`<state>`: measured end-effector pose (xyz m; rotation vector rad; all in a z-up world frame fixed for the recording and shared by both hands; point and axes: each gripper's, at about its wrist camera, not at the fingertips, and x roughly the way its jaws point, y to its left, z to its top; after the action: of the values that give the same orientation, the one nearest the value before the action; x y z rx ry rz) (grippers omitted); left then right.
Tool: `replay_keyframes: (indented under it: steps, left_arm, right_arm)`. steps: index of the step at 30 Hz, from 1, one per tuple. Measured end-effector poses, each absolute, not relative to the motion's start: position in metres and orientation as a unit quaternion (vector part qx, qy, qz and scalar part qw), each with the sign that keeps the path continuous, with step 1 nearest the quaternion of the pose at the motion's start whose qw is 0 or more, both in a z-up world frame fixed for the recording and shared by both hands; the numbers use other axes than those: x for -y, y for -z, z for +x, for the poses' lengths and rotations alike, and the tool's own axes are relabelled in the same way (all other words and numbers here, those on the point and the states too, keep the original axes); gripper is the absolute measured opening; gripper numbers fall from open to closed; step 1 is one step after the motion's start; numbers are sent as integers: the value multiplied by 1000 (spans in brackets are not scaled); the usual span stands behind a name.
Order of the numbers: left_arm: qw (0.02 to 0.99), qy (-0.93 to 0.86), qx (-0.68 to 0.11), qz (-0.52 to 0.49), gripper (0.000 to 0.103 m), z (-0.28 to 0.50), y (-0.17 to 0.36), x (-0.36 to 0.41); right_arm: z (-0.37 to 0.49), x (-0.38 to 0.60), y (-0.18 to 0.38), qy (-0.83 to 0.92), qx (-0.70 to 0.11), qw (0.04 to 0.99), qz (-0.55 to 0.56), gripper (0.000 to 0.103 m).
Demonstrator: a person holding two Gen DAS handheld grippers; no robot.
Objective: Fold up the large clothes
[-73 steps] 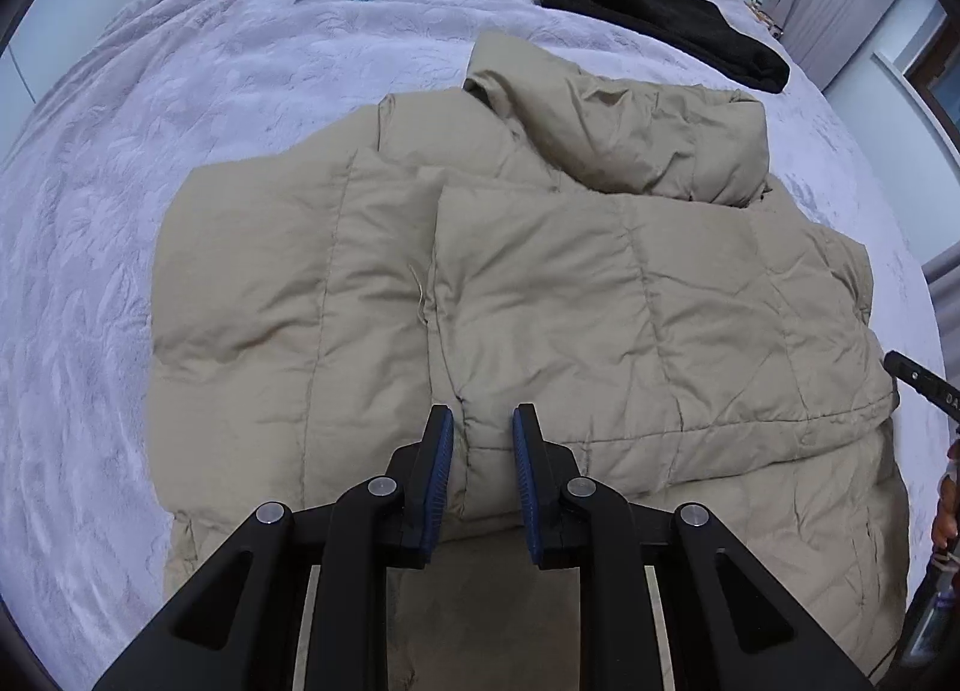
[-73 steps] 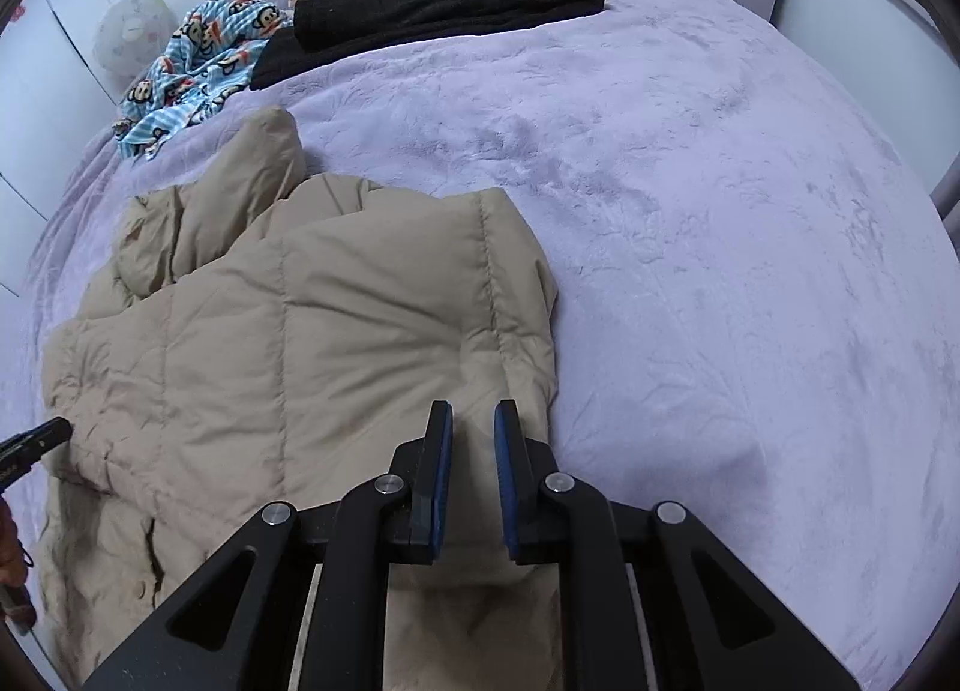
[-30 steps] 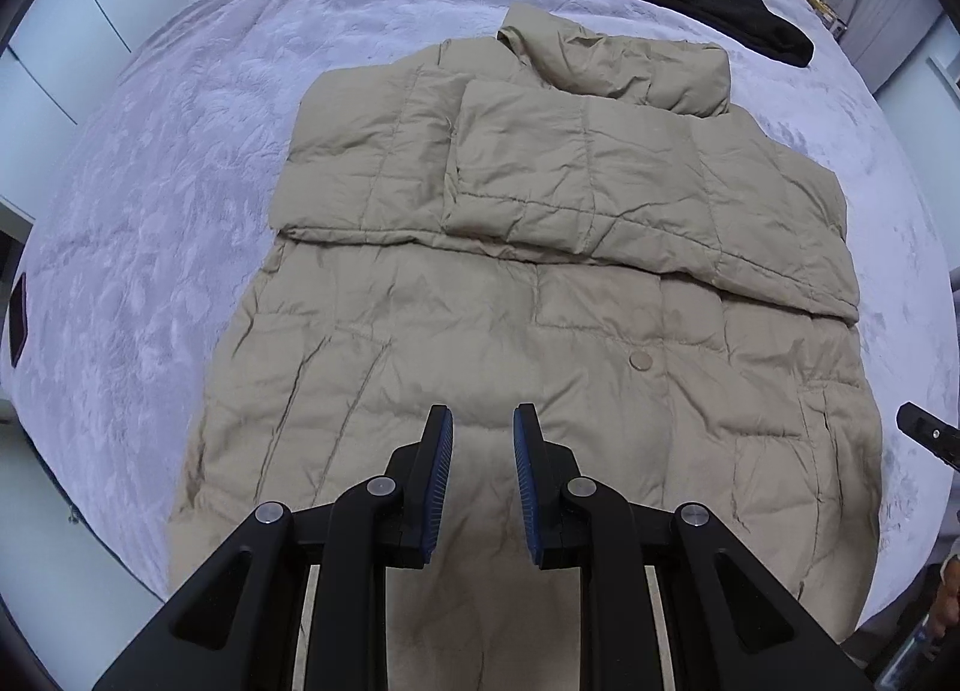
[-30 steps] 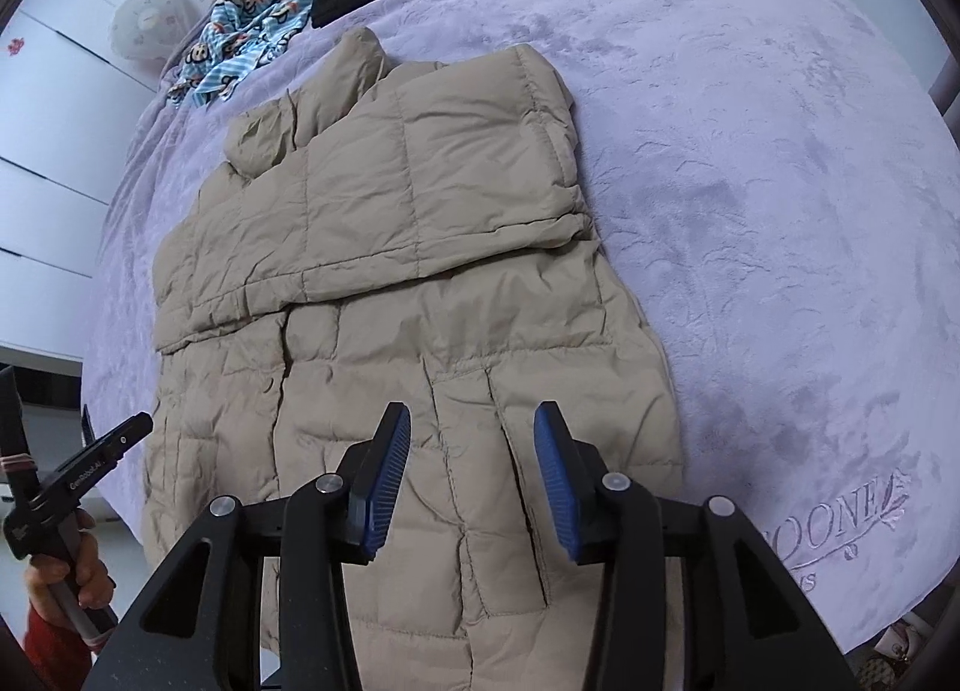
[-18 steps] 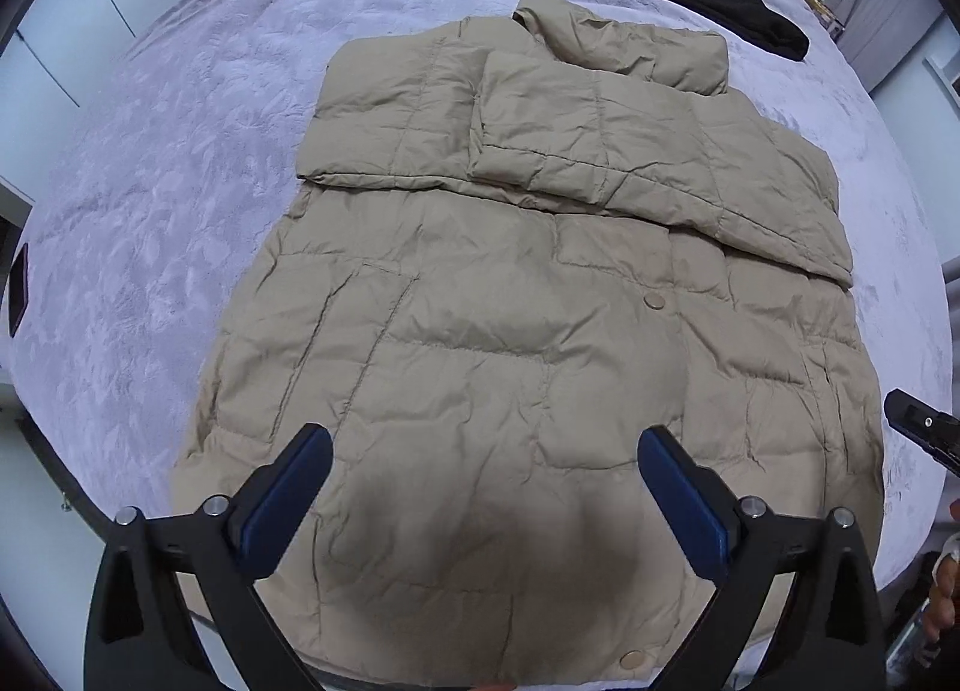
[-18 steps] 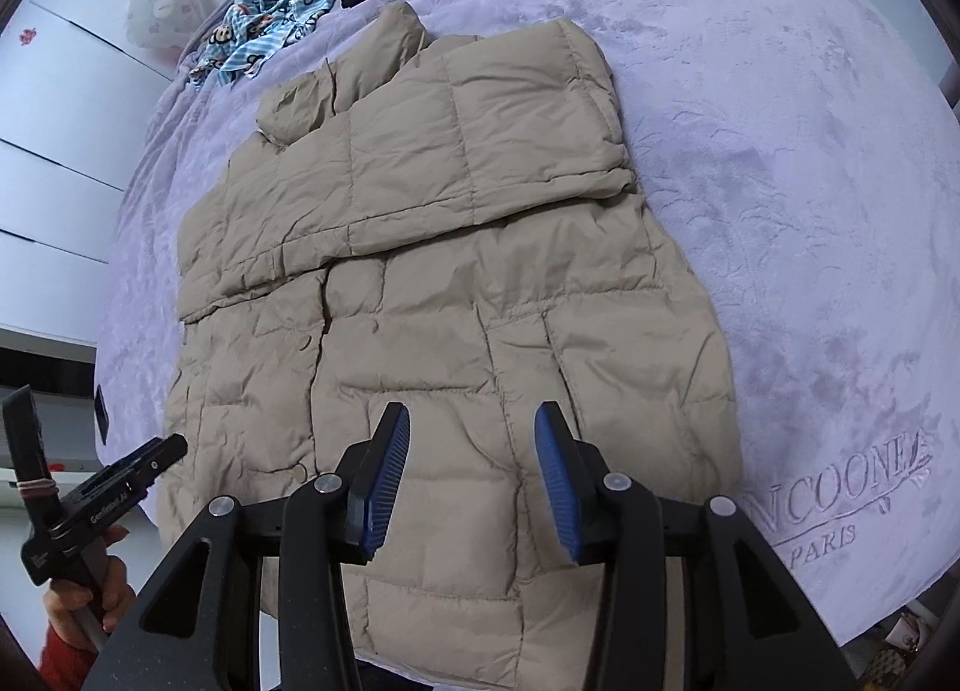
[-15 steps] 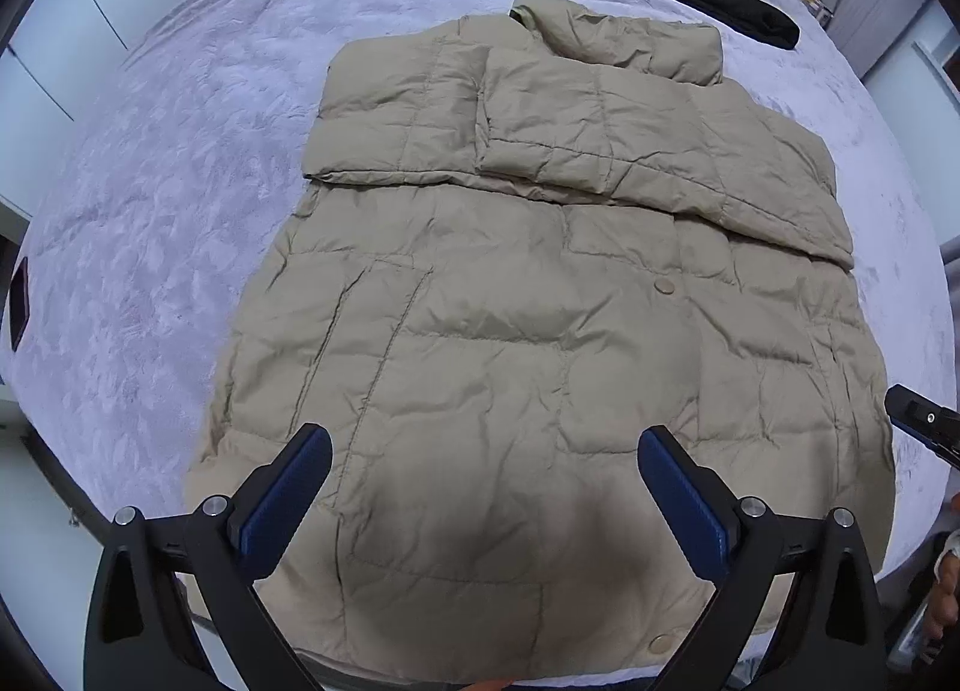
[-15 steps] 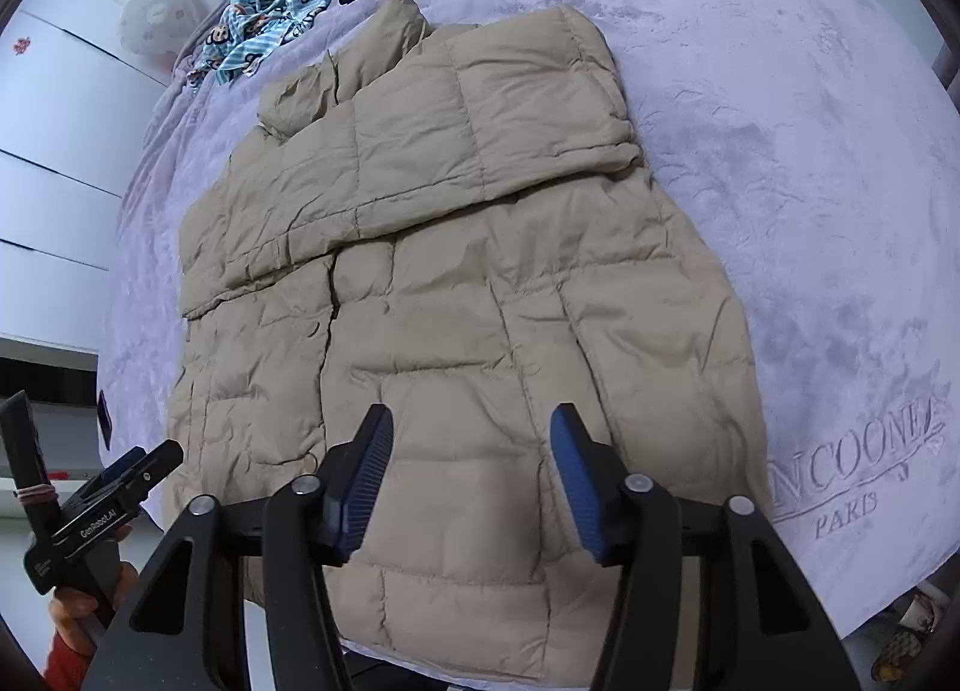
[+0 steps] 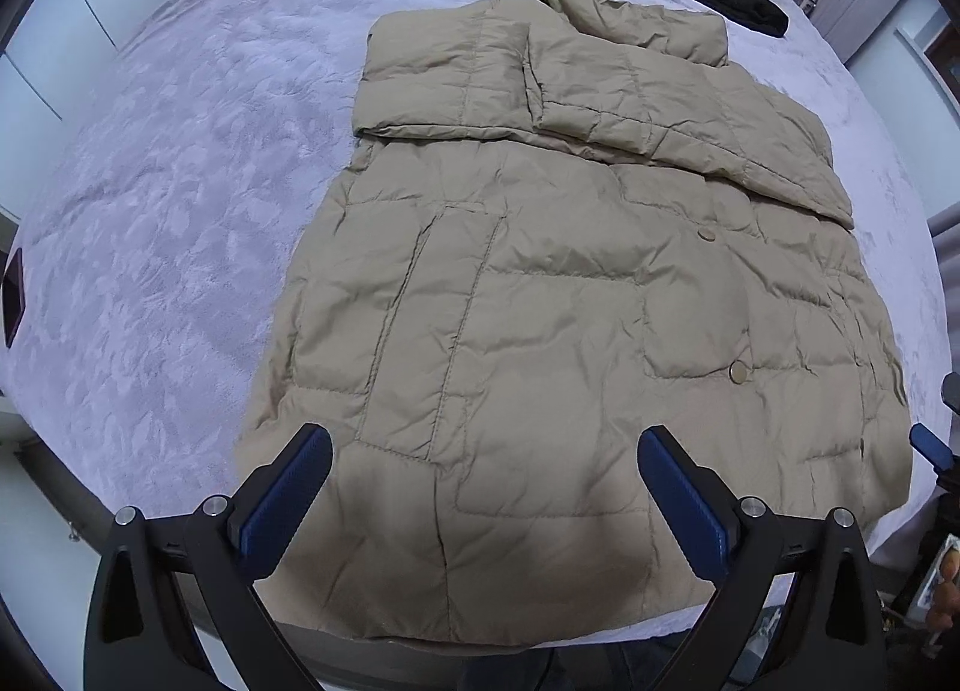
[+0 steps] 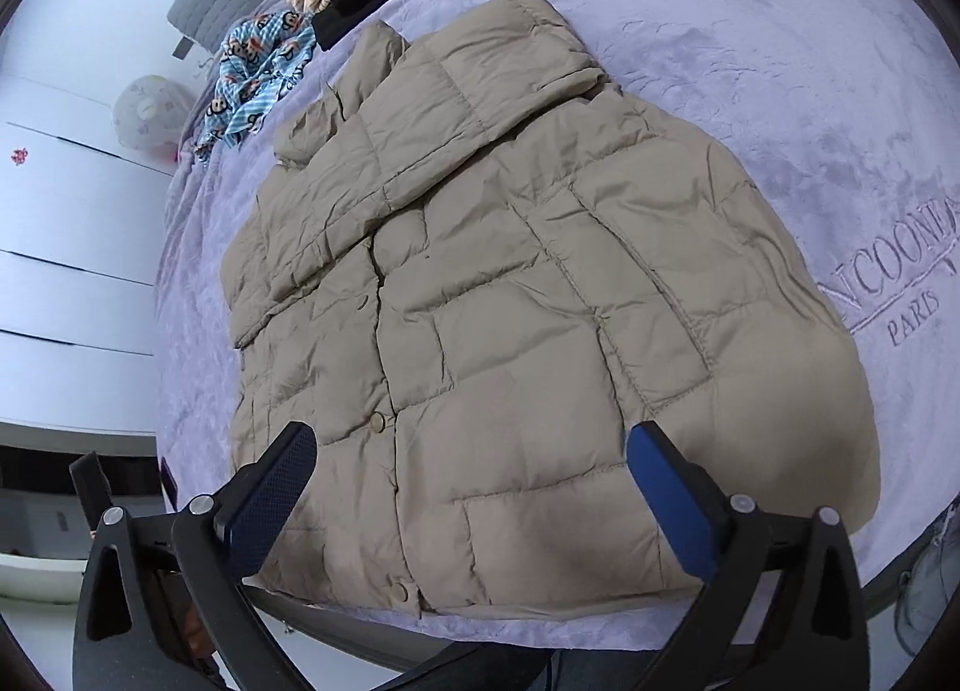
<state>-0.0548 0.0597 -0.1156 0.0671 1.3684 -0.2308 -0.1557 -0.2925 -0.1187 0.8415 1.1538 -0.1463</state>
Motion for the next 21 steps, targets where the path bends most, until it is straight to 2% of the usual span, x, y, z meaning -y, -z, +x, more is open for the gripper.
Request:
replay_keyframes:
  steps: [6, 13, 21]
  left_arm:
    - [772, 109, -626, -19, 102, -62, 114, -114]
    - [727, 130, -663, -119, 102, -85, 126, -181]
    - [658, 155, -713, -186, 102, -119, 169, -193]
  right_arm:
    - [-187, 305, 136, 70, -522, 708, 471, 103]
    - [-239, 320, 164, 110, -498, 664, 547, 103]
    - [-276, 326, 193, 134, -475, 622, 608, 103]
